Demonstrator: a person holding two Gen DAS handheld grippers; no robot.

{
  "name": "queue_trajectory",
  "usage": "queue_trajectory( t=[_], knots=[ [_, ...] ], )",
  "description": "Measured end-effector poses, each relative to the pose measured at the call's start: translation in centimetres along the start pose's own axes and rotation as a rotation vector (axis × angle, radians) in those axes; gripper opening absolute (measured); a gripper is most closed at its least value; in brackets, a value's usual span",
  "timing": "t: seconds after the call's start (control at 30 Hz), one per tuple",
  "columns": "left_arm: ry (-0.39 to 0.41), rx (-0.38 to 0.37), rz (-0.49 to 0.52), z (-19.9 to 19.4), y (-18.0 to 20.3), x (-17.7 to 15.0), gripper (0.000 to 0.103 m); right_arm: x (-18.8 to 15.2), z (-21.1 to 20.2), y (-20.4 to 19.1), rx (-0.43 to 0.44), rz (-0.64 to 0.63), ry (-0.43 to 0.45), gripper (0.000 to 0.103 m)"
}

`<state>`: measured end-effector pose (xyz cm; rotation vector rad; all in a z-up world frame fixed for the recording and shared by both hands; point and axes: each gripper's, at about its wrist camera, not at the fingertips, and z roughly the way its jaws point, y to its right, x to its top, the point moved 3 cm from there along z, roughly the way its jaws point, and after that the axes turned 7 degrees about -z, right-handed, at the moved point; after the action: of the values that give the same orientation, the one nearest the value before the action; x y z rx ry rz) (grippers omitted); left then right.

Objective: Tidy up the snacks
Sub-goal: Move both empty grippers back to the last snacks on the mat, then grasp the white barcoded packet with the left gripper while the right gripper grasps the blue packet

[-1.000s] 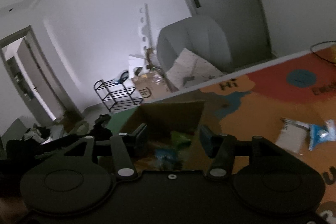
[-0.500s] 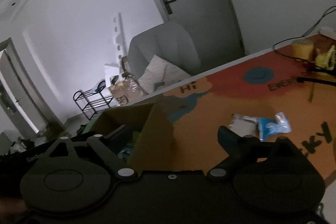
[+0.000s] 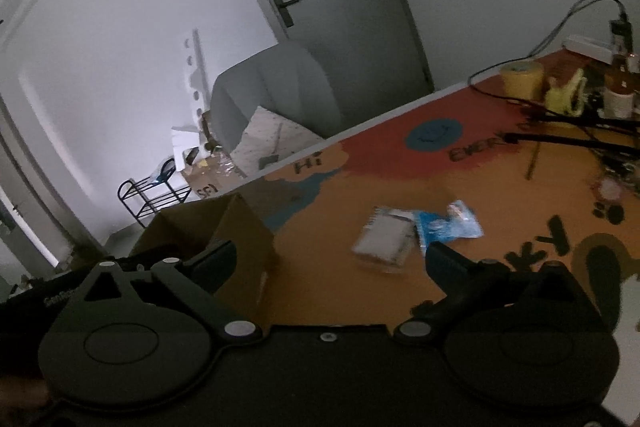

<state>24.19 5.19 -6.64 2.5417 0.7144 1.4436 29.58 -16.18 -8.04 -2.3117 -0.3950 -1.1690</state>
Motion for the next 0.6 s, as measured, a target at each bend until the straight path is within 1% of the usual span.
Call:
queue_trajectory(
  t=[0.4, 0.6],
  knots=[
    [-0.068, -0.055, 0.039, 1.8, 4.4, -2.0, 0.103, -0.9, -1.3, 5.2, -0.072, 0.055, 0.006, 0.103],
    [-0.073, -0.074, 0.056, 2.9, 6.0, -2.5, 0.103, -1.2, -0.8, 7.0, -0.082, 0.067, 0.003, 0.102]
  ],
)
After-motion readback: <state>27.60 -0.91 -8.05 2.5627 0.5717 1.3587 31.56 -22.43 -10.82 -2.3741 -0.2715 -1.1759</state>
